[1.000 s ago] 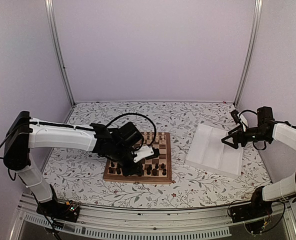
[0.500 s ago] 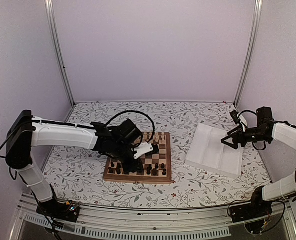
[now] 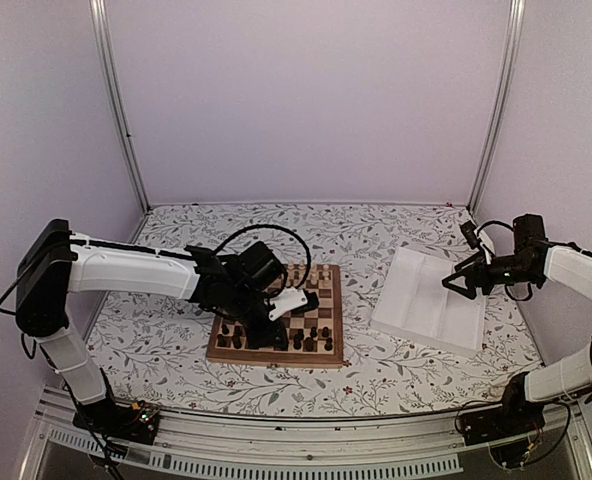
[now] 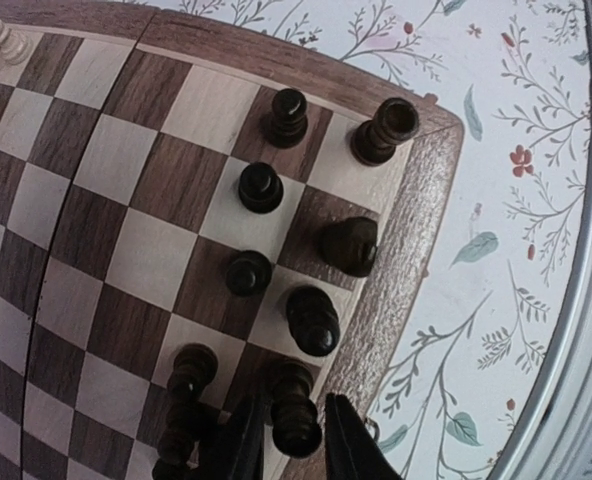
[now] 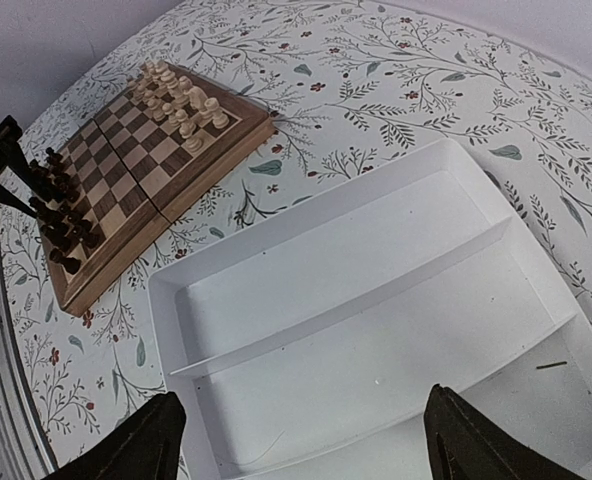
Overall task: Set up the chess pieces on the board
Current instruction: Place the chess piece on the chessboard, then adjust the chess piece on the chessboard.
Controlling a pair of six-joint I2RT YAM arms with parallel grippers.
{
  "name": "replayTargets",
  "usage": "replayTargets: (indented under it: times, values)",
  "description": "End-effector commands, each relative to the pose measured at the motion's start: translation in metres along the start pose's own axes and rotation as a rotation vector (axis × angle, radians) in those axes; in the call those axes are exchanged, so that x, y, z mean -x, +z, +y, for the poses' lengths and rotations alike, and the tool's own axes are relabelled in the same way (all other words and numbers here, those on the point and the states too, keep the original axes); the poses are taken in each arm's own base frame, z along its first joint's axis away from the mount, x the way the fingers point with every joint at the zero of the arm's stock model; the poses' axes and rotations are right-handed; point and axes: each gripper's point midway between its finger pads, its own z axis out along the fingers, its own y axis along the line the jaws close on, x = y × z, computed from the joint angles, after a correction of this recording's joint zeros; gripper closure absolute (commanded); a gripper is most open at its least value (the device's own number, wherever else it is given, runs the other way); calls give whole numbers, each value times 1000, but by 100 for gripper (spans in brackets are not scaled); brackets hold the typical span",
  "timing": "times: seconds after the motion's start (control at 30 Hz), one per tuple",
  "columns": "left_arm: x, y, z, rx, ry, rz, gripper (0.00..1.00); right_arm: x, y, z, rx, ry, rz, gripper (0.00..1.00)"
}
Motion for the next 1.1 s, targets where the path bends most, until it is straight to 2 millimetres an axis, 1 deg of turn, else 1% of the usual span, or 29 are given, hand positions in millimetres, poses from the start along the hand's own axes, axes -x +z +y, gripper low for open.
replayTargets:
  times: [0.0, 0.07, 0.17, 0.27, 0.37, 0.43, 0.5, 0.57, 0.63, 0.7, 0.8, 1.07]
  values:
    - [1, 1, 2, -15, -8, -6, 75, 7, -2, 1, 16, -9, -11, 14]
    - [1, -1, 1, -16, -8, -6, 75, 7, -1, 1, 17, -8, -11, 14]
    - [5, -9, 0, -18, -10, -18, 74, 7, -1, 1, 19, -7, -12, 14]
    - [17, -26, -3, -20, -8, -68, 73, 7, -1, 2, 23, -8, -11, 14]
    - [31, -51, -4, -5, -1, -138, 71, 6, -1, 2, 24, -6, -10, 14]
    - [35, -62, 1, 19, -6, -164, 70, 6, -1, 2, 25, -6, -9, 14]
    - [35, -72, 9, 58, -18, -184, 65, 6, 0, 2, 26, -6, -8, 14]
    - [27, -73, 21, 101, -39, -170, 61, 6, 0, 2, 28, -5, -8, 14]
    - [16, -69, 31, 127, -61, -140, 57, 5, 0, 1, 28, -4, -8, 14]
    - [8, -63, 39, 142, -83, -108, 56, 5, 0, 1, 29, -3, -6, 14]
    - [1, -54, 41, 129, -103, -73, 55, 4, 0, 2, 31, -2, -4, 14]
    - [-5, -40, 38, 89, -115, -42, 52, 4, 0, 2, 28, -5, -4, 14]
